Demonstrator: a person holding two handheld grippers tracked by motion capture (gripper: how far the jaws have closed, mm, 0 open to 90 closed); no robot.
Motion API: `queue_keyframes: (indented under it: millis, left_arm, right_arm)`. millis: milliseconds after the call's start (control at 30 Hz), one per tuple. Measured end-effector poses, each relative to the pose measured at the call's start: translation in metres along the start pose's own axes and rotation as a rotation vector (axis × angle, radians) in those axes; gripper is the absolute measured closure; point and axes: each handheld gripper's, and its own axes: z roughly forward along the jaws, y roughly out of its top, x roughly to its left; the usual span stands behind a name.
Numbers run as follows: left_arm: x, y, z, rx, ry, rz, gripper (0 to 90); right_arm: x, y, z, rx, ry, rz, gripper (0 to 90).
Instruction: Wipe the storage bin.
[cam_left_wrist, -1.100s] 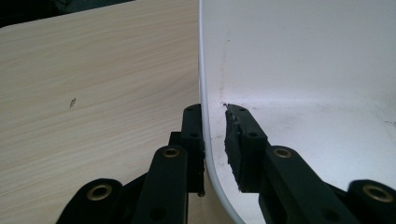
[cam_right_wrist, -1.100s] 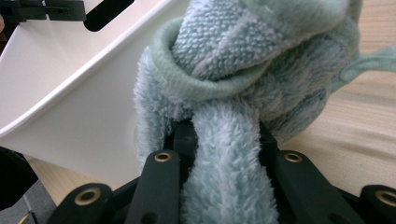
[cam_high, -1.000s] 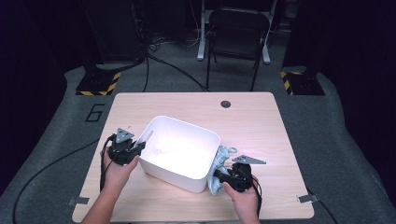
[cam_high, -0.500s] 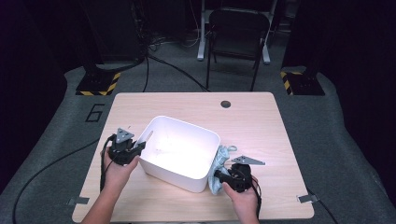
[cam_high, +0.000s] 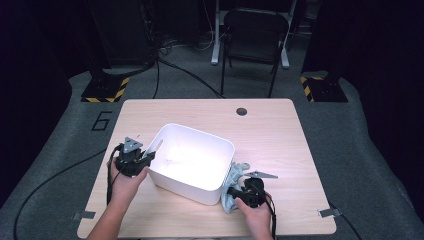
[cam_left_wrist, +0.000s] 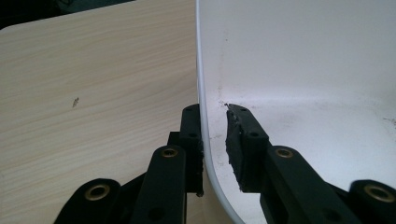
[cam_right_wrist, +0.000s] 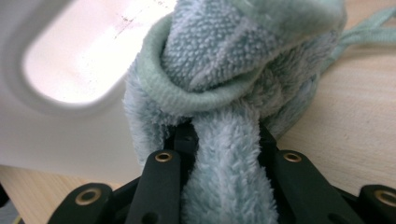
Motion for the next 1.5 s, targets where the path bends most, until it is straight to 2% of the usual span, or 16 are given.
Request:
queue_keyframes:
  millis: [33,100,267,433,533,567,733,867,967,1100,1167,1200,1233,1333,1500]
  left_arm:
    - [0.000,0.000,0.000,0.000,0.000,0.000,76.1]
    - [0.000,0.000,0.000,0.000,0.001,0.002,75.9]
    - [0.000,0.000,0.000,-0.003,0.005,-0.003,75.7]
    - [-0.002,0.000,0.000,-0.005,0.019,-0.007,75.8]
    - [-0.003,0.000,0.001,-0.009,0.023,-0.009,75.8]
    - [-0.003,0.000,0.001,-0.001,0.019,-0.008,75.8]
    - [-0.003,0.000,0.001,-0.007,0.026,-0.012,75.8]
    - [-0.004,0.000,0.001,-0.009,0.027,-0.018,75.8]
    - [-0.004,0.000,0.001,-0.005,0.025,-0.012,75.7]
    - [-0.005,0.001,0.001,-0.004,0.033,-0.016,75.8]
    - [-0.005,0.001,0.001,-0.003,0.034,-0.018,75.9]
    - [-0.006,0.001,0.001,-0.003,0.034,-0.017,75.9]
    - [-0.006,0.001,0.001,-0.003,0.033,-0.017,75.9]
    - [-0.006,0.001,0.001,-0.003,0.035,-0.020,75.9]
    - [-0.006,0.001,0.001,-0.003,0.032,-0.018,75.9]
  right_arm:
    - [-0.002,-0.001,0.004,0.022,-0.007,-0.002,71.8]
    - [-0.004,-0.002,0.008,0.023,-0.024,-0.028,71.7]
    - [-0.003,-0.003,0.008,0.010,-0.031,-0.018,71.6]
    - [-0.002,0.001,0.001,0.002,0.016,0.020,71.6]
    - [-0.001,0.005,-0.008,-0.035,0.059,0.049,71.6]
    - [0.002,0.008,-0.015,-0.063,0.084,0.062,71.5]
    - [0.010,0.013,-0.026,-0.103,0.092,0.036,71.5]
    - [0.012,0.017,-0.034,-0.132,0.144,0.053,71.4]
    - [0.009,0.019,-0.037,-0.132,0.152,0.045,71.4]
    - [0.000,0.023,-0.046,-0.162,0.197,0.093,71.3]
    - [0.001,0.025,-0.050,-0.181,0.215,0.097,71.2]
    - [0.002,0.026,-0.053,-0.191,0.220,0.085,71.2]
    - [0.005,0.027,-0.055,-0.191,0.225,0.093,71.2]
    - [0.014,0.030,-0.062,-0.206,0.223,0.059,71.1]
    - [0.027,0.031,-0.069,-0.228,0.187,0.006,71.1]
